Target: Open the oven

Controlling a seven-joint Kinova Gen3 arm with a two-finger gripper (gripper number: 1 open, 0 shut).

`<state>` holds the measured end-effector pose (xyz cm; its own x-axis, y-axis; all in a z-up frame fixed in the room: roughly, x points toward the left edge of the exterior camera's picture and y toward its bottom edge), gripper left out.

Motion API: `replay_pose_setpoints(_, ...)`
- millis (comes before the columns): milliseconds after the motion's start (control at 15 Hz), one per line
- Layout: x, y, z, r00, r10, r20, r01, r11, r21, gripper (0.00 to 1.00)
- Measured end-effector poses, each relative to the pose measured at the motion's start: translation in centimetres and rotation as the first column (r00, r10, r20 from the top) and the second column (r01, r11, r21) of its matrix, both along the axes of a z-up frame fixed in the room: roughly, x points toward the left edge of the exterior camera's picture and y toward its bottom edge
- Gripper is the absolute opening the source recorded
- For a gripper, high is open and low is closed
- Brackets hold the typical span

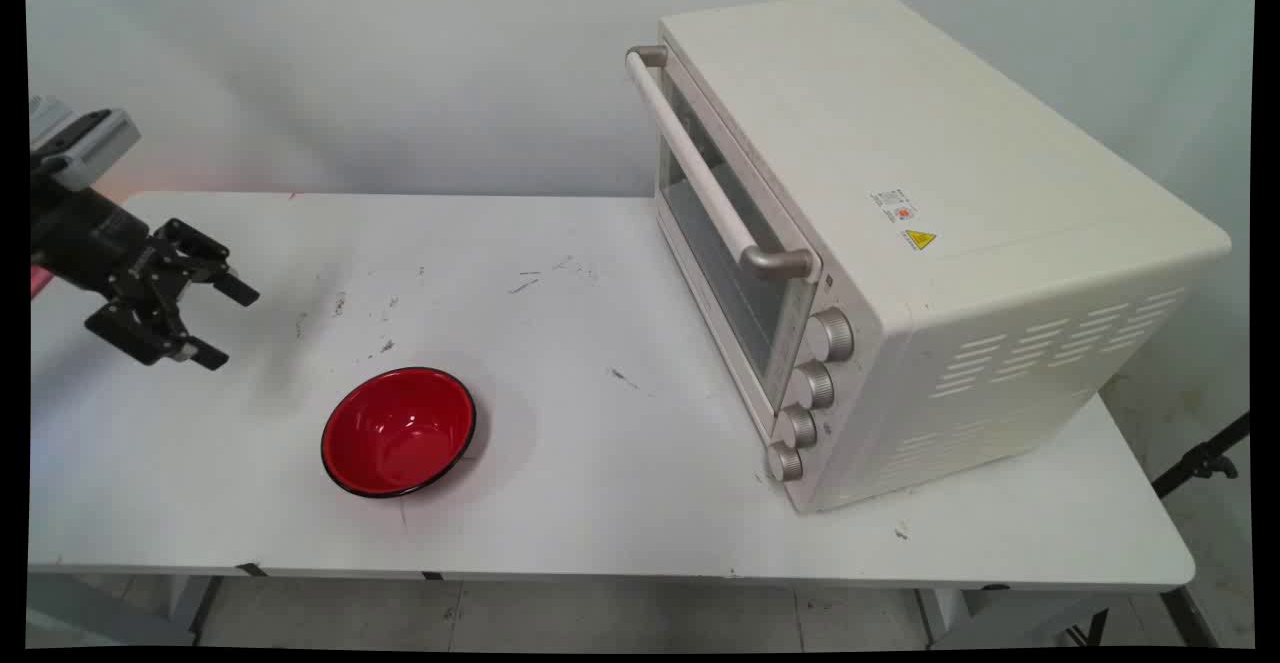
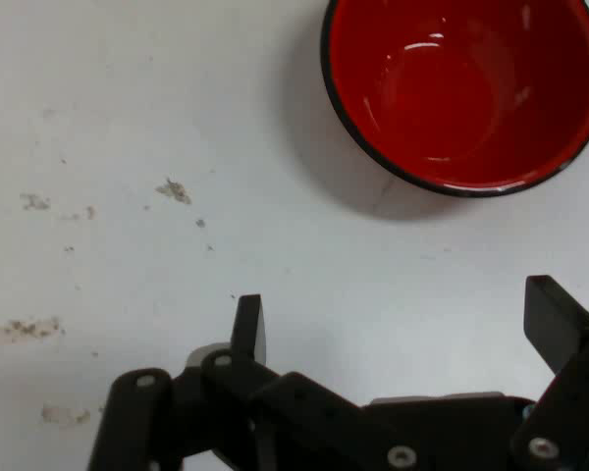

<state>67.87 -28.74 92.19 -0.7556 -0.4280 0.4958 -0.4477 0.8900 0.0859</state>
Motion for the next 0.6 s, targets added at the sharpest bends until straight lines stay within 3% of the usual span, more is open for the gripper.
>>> replay_pose_setpoints(600,-4.3,-3.9,1.9,0.998,0.048,-0.03,-0.05,0.997,-0.056,1.0)
